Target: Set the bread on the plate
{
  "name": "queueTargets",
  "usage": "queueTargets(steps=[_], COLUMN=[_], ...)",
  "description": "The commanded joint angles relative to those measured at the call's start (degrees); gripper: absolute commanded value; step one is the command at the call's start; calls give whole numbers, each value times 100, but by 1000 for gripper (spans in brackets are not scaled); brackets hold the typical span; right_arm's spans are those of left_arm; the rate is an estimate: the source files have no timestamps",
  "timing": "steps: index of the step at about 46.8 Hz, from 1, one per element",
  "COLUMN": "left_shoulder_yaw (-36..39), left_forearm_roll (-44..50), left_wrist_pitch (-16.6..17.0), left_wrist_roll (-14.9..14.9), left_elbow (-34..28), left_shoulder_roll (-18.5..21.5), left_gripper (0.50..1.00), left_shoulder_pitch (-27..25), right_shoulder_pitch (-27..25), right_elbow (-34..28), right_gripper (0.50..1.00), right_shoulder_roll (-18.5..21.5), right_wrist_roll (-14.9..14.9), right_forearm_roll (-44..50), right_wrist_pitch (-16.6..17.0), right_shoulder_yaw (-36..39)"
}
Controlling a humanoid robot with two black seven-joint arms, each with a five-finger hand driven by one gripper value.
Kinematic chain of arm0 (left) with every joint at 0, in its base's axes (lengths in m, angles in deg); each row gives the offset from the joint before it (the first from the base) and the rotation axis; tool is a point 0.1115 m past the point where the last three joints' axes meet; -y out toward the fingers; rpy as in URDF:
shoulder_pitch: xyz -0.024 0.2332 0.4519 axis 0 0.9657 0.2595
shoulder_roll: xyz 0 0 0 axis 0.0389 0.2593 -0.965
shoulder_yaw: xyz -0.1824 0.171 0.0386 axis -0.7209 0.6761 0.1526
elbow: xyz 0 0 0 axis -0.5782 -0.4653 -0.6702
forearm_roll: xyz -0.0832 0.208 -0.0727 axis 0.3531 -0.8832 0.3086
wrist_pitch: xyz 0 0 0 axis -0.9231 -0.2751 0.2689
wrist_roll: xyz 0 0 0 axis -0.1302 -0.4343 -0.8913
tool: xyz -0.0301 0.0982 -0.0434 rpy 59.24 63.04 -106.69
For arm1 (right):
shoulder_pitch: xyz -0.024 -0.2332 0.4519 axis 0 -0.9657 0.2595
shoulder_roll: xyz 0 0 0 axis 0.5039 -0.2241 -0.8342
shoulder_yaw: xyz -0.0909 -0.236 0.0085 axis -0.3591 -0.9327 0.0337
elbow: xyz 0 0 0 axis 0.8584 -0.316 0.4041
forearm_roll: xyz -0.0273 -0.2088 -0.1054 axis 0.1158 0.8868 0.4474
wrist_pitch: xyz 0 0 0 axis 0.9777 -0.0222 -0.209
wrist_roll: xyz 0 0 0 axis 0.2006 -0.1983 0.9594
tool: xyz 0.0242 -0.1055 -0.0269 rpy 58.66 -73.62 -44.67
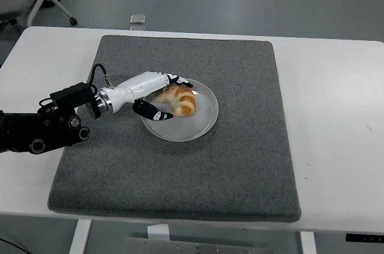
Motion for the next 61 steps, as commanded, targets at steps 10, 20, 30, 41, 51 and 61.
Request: queueTargets(steps=[10, 20, 30, 41, 51, 61], left_shoulder_yaw=[-108, -275, -582, -1390, -1558, -1839], left_forearm_roll=[9, 9, 289, 1765, 3075, 4815], left_wrist_pitch=[-1, -9, -185, -1353, -1969, -2303], left_wrist_roll=[9, 9, 0, 18, 27, 27], left_elbow=[0, 0, -18, 0, 184, 658], left_shoulder_roll=[-1, 8, 17, 96, 342, 351], left_gripper=[973, 988, 992, 994, 994, 994], left_shoulder_pitch=[50, 42, -55, -477, -1004, -1171], right_shoulder_pitch=[0, 0, 0, 0, 0, 0], right_elbow=[-1, -1, -1, -1, -1, -1], right_gripper=[930, 930, 930, 930, 930, 930], right_shoulder_roll=[0, 0, 0, 0, 0, 0], right_wrist_roll=[0, 0, 0, 0, 0, 0], right_forearm_roll=[-1, -1, -1, -1, -1, -1], right_wrist_pitch=[0, 0, 0, 0, 0, 0], right_shoulder_yaw=[-9, 0, -9, -9, -9, -9])
